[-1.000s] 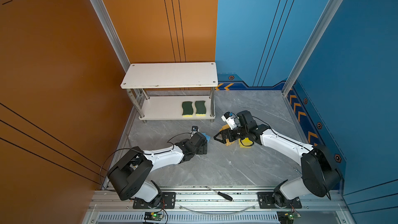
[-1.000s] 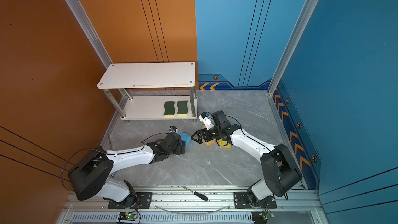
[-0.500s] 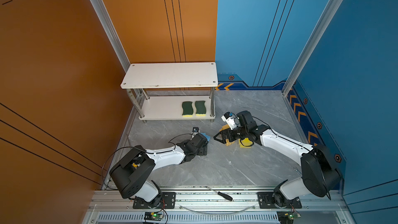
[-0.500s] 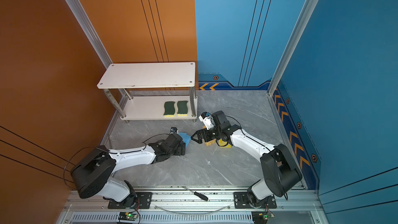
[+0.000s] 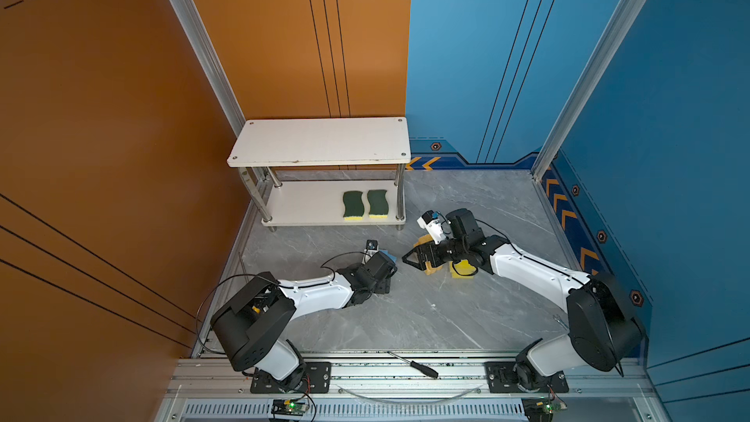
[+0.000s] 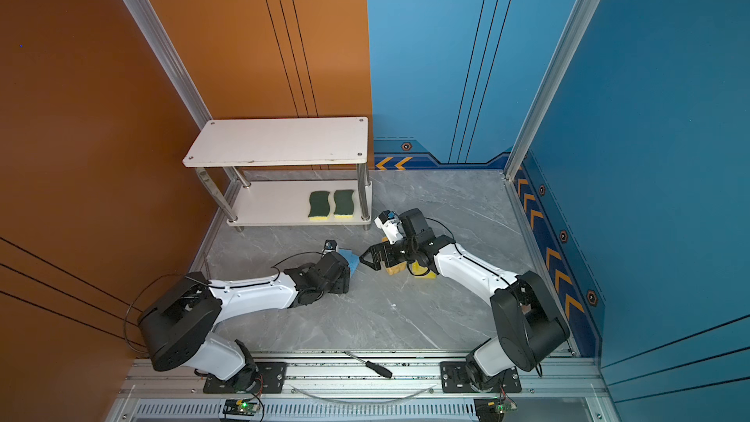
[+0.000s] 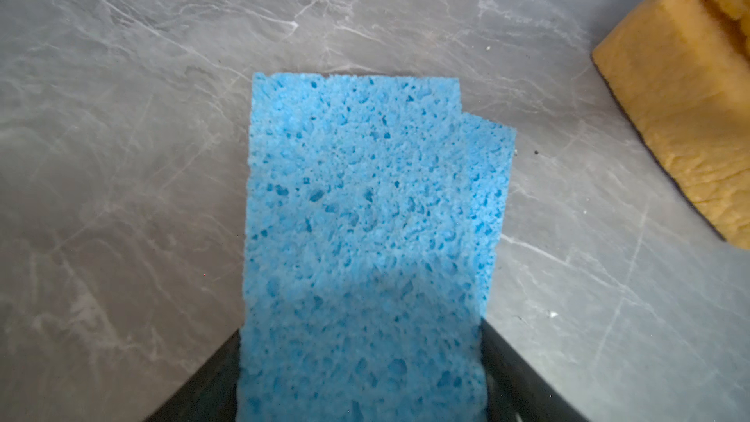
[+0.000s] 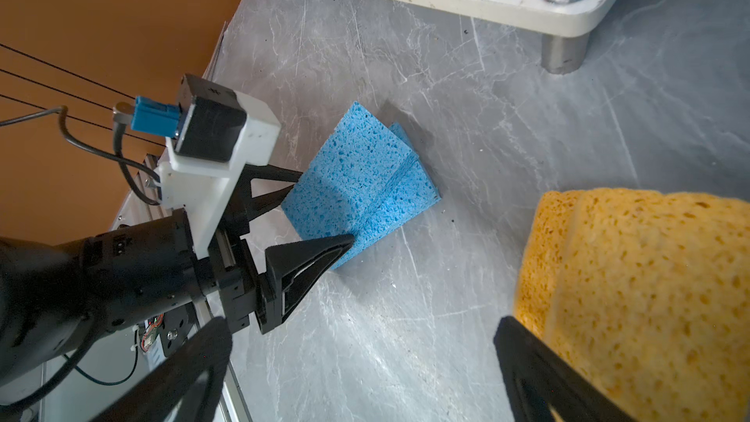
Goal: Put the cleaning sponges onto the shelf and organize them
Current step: 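Lift the blue sponge with the left gripper while the right gripper draws back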
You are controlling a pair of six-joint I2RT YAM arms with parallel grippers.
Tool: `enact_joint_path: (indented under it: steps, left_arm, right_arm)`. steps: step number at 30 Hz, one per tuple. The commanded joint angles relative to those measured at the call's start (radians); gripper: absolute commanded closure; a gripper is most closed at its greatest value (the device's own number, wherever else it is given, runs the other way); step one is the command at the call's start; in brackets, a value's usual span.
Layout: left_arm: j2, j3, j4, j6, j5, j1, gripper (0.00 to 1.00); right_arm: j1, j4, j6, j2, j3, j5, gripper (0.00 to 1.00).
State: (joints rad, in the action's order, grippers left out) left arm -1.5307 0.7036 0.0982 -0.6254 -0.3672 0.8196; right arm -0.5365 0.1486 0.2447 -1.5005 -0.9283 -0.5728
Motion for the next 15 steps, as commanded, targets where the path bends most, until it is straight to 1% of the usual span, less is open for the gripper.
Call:
enact_joint_path:
  steps: [1,12,15]
  left_arm:
    - [-0.018,0.033,0.041,0.008,-0.032,0.012,0.24]
    - [0.011,0.065,0.081,0.034,-0.037,0.016,0.3]
    - [0.029,0.073,0.129,0.044,-0.049,0.015,0.31]
  right_arm:
    - [0.005,-0.012,0.016,0.022,0.013,-0.006,0.0]
    - [0.014,-0.011,0.015,0.02,0.01,-0.014,0.0]
    - [0.014,-0.013,0.015,0.017,0.01,-0.018,0.0]
